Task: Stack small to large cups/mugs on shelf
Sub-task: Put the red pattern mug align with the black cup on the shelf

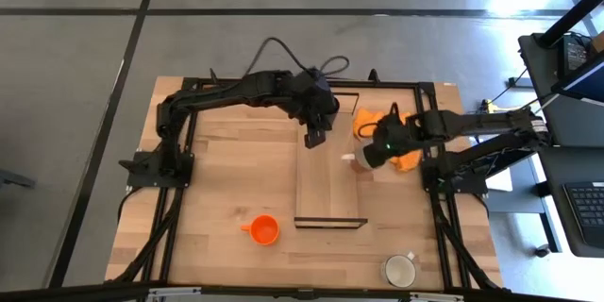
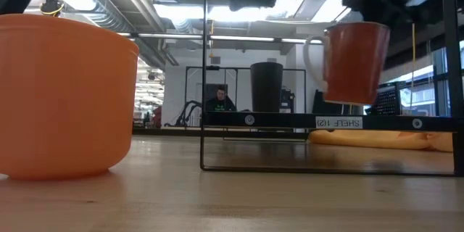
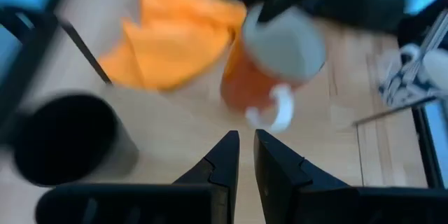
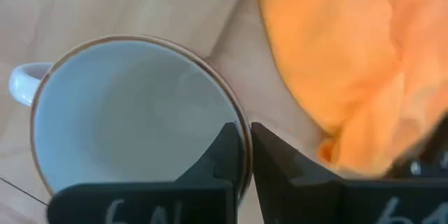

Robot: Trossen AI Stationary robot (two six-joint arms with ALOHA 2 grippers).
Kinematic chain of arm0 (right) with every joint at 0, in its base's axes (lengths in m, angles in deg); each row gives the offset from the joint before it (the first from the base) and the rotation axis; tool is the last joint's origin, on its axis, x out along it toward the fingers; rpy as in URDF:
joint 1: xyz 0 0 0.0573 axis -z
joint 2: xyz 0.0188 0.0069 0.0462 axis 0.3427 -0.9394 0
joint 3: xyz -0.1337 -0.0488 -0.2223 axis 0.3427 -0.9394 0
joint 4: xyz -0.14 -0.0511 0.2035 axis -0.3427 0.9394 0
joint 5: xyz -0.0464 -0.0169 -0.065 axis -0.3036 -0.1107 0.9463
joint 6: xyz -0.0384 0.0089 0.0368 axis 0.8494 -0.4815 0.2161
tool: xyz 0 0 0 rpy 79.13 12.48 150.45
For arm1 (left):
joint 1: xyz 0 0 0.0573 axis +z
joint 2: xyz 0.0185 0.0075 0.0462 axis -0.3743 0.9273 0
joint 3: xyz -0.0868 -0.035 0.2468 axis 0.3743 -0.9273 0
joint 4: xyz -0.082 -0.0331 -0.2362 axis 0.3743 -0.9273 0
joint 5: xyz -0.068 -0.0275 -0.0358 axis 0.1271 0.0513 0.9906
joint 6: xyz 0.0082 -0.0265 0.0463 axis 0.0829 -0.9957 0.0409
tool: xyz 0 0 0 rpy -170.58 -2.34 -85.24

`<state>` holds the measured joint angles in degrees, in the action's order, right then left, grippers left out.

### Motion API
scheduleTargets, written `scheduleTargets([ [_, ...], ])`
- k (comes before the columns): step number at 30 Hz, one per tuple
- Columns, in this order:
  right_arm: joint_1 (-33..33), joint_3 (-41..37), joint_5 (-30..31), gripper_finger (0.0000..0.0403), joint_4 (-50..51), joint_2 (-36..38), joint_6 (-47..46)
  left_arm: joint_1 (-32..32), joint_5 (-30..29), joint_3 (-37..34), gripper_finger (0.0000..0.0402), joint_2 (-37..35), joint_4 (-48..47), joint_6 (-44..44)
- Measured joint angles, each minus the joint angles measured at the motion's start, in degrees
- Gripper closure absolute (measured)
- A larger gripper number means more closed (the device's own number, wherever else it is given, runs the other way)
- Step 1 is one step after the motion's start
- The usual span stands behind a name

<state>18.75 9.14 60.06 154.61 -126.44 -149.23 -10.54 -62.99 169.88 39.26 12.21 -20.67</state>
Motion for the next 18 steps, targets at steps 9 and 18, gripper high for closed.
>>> scheduleTargets([
  [9,11.23,0.04,-6.32,0.0376,-11.06,-3.28,16.83,0.95,-4.58,0.09,0.0363,-5.88,-0.31,-0.19],
  [18,16.15,3.70,-10.56,0.0376,-15.82,-10.10,27.35,0.51,-6.41,-7.58,0.0363,-8.51,1.17,-1.10],
])
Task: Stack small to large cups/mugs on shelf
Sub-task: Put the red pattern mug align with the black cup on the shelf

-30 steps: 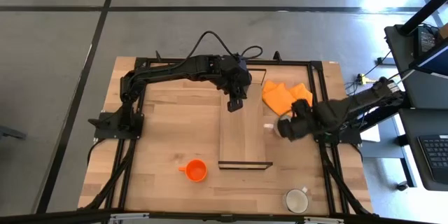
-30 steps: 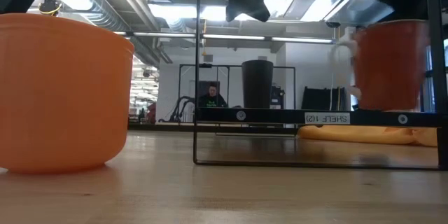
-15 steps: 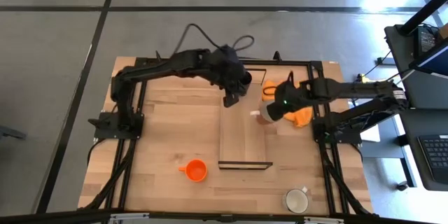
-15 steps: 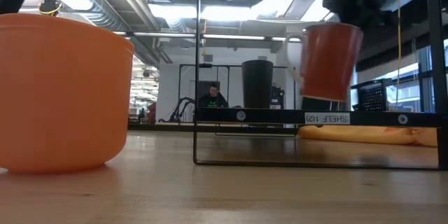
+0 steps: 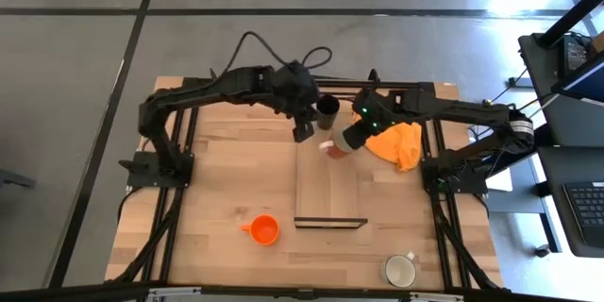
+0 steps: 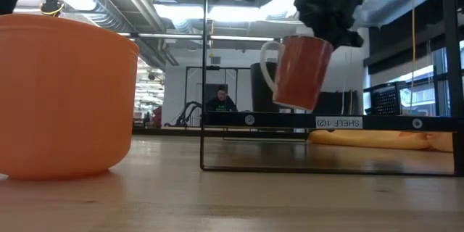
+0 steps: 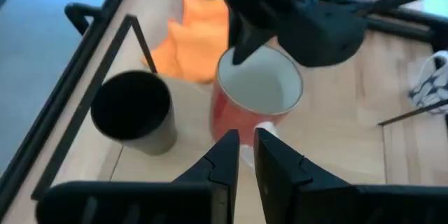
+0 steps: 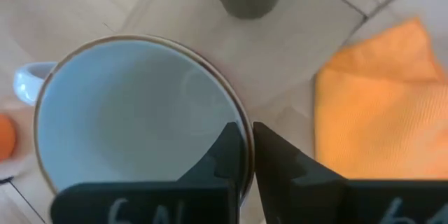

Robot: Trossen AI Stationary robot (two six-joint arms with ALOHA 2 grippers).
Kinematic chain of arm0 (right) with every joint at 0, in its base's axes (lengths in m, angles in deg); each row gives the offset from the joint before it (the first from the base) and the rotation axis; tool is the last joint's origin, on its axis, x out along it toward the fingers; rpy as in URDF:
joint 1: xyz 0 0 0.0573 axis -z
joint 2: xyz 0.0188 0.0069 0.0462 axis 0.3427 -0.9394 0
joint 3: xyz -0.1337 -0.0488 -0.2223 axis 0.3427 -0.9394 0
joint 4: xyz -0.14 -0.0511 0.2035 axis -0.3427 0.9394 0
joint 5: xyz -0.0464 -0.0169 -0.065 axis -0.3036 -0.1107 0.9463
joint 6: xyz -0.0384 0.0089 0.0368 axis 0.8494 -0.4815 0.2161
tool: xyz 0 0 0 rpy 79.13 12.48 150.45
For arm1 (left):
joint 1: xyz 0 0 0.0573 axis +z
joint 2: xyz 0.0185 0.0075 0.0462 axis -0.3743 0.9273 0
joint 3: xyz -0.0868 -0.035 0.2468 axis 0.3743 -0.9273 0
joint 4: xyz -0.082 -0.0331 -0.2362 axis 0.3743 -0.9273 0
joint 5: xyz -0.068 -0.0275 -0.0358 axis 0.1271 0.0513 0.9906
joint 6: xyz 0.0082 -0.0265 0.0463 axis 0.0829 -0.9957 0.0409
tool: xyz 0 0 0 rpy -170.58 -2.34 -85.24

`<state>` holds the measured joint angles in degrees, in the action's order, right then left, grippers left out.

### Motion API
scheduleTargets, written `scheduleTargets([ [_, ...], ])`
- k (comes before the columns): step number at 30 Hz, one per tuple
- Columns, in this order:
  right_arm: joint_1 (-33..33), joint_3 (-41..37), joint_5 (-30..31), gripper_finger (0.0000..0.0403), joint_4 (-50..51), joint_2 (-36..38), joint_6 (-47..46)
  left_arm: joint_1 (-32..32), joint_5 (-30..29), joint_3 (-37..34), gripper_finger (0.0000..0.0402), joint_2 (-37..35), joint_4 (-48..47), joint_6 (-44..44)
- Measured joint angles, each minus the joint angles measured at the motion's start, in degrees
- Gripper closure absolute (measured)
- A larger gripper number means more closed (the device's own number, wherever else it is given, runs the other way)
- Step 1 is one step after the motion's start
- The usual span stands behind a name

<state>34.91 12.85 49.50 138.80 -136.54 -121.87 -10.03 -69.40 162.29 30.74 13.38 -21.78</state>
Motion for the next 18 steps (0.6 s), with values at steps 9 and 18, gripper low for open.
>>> scheduleTargets([
  [9,2.95,7.63,-2.45,0.0375,1.22,-7.57,7.12,0.01,-3.44,-23.28,0.0363,-16.59,16.09,-7.34],
  [18,3.22,9.69,-6.68,0.0373,0.46,-11.97,7.19,0.07,-8.22,-33.96,0.0363,-25.78,21.78,-11.50],
])
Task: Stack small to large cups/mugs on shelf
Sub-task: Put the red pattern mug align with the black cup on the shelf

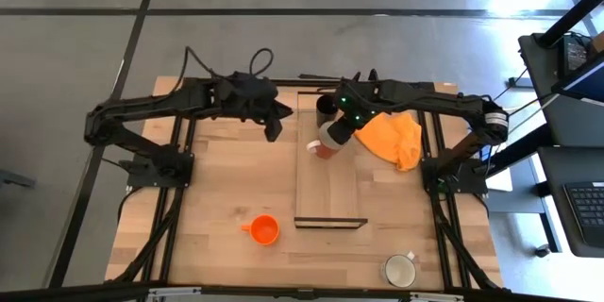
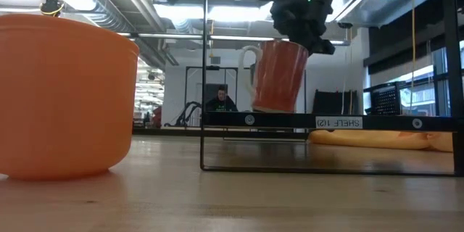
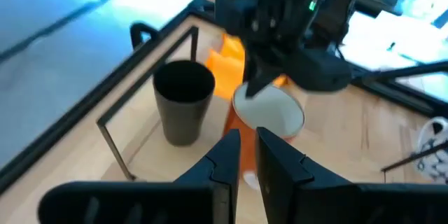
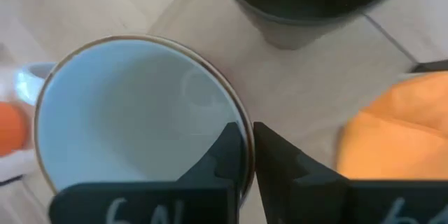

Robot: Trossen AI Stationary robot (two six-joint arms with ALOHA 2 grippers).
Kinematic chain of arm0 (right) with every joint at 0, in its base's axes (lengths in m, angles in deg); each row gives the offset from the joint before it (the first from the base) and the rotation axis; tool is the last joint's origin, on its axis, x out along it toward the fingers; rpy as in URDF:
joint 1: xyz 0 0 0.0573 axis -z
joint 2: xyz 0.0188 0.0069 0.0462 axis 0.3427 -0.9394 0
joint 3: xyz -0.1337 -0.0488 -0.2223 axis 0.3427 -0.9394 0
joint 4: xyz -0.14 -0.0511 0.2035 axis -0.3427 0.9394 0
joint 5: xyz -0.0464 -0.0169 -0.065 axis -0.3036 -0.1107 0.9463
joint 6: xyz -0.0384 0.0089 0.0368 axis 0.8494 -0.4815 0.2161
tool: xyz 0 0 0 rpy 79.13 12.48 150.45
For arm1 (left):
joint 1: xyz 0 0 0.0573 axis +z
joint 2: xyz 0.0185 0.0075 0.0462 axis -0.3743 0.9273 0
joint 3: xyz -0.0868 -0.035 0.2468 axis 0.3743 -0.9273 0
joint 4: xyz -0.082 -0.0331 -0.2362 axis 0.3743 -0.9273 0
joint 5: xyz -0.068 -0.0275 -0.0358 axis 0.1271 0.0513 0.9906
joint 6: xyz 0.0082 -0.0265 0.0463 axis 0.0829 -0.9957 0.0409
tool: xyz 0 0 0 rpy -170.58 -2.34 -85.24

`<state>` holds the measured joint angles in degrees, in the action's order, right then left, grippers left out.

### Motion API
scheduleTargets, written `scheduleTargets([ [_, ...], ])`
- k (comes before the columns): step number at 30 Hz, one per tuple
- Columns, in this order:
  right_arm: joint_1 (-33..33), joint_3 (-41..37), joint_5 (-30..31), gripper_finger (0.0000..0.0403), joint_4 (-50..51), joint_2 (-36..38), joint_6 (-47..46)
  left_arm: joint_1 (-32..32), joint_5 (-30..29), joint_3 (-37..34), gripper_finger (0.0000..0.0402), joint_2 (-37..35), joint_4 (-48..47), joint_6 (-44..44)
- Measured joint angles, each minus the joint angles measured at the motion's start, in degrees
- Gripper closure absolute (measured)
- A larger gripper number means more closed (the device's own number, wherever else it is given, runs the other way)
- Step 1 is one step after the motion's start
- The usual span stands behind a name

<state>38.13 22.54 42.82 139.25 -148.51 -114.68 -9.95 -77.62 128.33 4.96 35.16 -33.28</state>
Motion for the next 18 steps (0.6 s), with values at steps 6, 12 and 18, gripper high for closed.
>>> scheduleTargets([
  [6,0.06,0.00,0.14,0.0373,-0.34,-1.42,-0.20,0.01,-0.50,-1.79,0.0363,-0.92,-0.15,-0.04],
  [12,0.22,0.00,0.97,0.0369,-0.38,-1.30,-0.25,0.01,-0.50,-1.97,0.0363,-0.98,-0.13,-0.04],
  [18,0.24,0.00,1.78,0.0367,-0.36,-1.11,-0.34,0.01,-0.50,-1.97,0.0363,-0.98,-0.14,0.24],
])
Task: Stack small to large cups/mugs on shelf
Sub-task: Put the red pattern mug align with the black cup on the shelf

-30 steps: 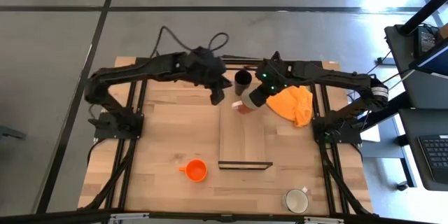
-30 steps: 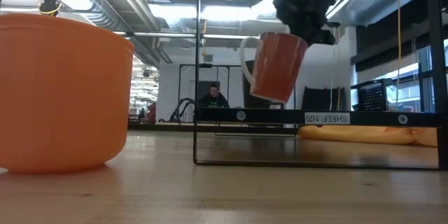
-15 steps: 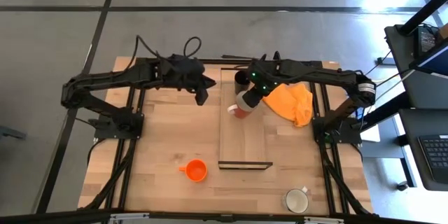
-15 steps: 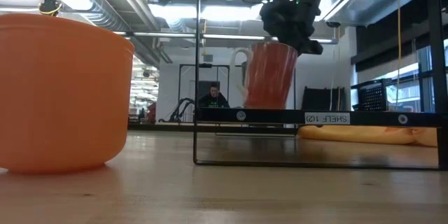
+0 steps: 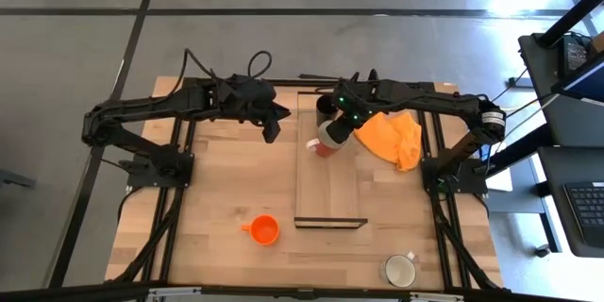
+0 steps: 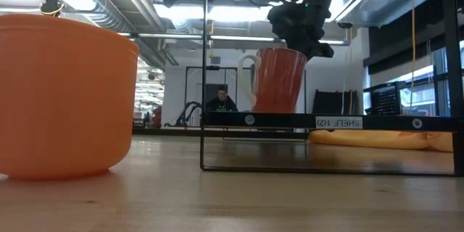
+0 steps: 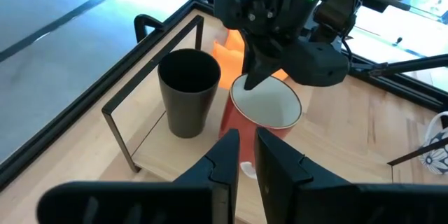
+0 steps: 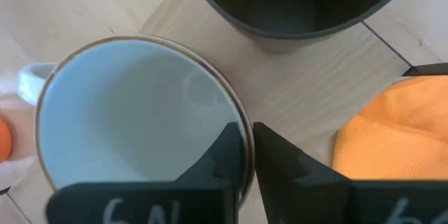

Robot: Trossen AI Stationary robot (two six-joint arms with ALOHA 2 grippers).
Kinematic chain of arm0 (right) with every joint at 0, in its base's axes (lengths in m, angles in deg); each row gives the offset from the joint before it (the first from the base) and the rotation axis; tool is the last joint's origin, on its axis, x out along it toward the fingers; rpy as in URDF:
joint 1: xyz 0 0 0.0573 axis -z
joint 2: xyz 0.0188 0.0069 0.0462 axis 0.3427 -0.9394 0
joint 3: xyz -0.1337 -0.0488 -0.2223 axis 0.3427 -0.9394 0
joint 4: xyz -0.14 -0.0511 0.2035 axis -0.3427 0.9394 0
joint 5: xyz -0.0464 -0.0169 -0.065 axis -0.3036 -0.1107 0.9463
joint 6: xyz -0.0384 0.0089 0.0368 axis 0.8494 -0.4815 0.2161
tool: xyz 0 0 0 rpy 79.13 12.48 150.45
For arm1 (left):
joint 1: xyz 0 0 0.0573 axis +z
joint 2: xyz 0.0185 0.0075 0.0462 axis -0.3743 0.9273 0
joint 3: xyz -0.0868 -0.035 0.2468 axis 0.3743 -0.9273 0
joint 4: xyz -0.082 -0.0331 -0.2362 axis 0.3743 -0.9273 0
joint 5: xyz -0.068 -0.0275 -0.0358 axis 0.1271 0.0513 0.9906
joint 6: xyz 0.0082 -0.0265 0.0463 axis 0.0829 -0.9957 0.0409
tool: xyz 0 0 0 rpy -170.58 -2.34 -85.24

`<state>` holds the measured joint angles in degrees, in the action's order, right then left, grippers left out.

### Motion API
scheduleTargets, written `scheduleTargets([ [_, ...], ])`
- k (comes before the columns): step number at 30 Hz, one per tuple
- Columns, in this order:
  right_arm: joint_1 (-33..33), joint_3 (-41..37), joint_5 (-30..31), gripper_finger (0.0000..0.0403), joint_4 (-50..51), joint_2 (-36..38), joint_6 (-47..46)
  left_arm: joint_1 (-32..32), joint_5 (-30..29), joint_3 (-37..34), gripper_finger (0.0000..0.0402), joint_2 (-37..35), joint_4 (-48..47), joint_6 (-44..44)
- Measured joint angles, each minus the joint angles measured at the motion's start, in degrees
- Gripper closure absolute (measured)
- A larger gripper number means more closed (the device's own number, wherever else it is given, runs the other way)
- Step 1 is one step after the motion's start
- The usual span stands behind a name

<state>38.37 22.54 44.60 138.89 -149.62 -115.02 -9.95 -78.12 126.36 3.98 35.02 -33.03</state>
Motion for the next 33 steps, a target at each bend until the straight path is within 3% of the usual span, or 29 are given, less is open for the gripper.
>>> scheduleTargets([
  [14,0.00,0.00,1.77,0.0365,-0.50,0.00,0.28,0.00,0.00,0.00,0.0363,0.01,-0.07,0.02],
  [25,0.00,0.00,2.23,0.0313,-0.86,0.13,0.37,0.00,-0.70,0.00,0.0363,0.02,-0.10,0.03],
  [33,0.00,0.00,3.72,0.0312,-2.58,0.13,0.27,-0.02,-1.29,-0.11,0.0363,0.07,-2.04,0.06],
])
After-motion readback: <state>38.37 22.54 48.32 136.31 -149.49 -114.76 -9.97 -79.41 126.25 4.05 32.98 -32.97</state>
